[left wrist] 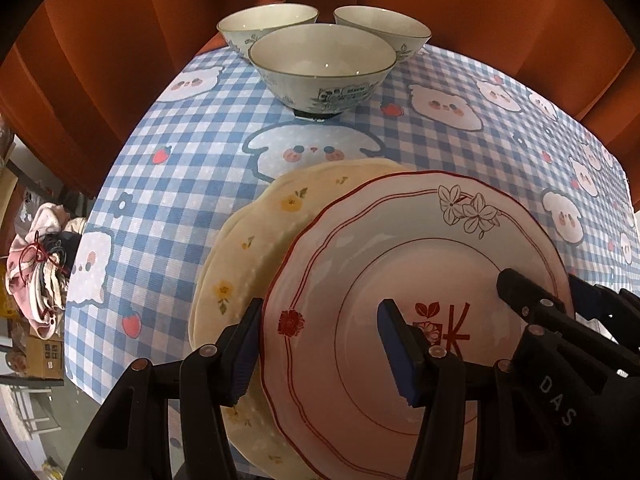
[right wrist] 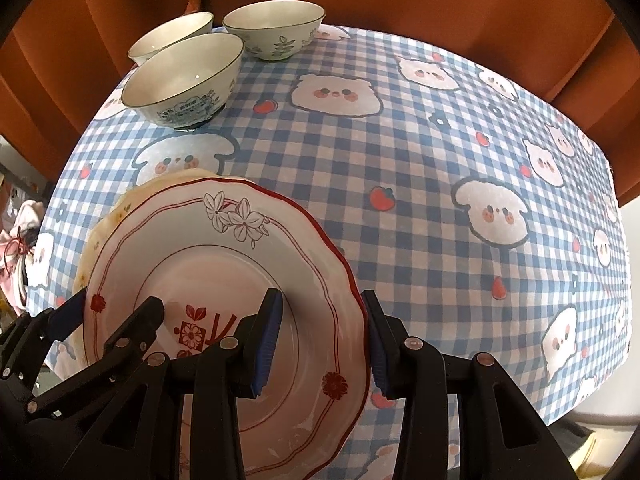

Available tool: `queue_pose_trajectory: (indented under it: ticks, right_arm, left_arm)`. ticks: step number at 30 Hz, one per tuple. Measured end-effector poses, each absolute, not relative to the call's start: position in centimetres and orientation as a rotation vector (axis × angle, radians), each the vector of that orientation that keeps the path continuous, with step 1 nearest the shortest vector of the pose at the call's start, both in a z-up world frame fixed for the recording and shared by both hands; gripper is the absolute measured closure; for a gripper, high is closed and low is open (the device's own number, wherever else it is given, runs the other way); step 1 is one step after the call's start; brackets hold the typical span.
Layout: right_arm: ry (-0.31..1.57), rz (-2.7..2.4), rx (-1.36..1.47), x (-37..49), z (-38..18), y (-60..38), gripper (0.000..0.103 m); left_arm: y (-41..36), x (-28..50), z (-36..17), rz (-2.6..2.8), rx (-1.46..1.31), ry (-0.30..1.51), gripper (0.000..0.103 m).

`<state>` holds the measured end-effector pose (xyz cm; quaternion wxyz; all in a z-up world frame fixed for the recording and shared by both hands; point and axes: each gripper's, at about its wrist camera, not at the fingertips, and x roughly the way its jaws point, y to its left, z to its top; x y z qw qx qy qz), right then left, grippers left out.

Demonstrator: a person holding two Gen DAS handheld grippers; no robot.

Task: Organize plates and bowls
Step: 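Lower the held plate onto the yellow-floral plate stack with the right tool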

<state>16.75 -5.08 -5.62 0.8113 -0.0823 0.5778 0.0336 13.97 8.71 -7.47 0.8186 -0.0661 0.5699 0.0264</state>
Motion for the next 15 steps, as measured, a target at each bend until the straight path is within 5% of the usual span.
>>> queue_pose_trajectory:
  ticks: [12,15]
  right_arm:
    - [1.211,0.073,-0.159,16.1,-4.7,-5.7,0.059]
    - [1.188,0.07,-0.176,15.4,-4.2,-6.0,0.069]
  left_arm:
    - [8.9,13.9,-7.5,0.068,-0.168,1.205,0.049]
    - [8.9,13.9,-7.5,0.063,-0.165,1.201,0.049]
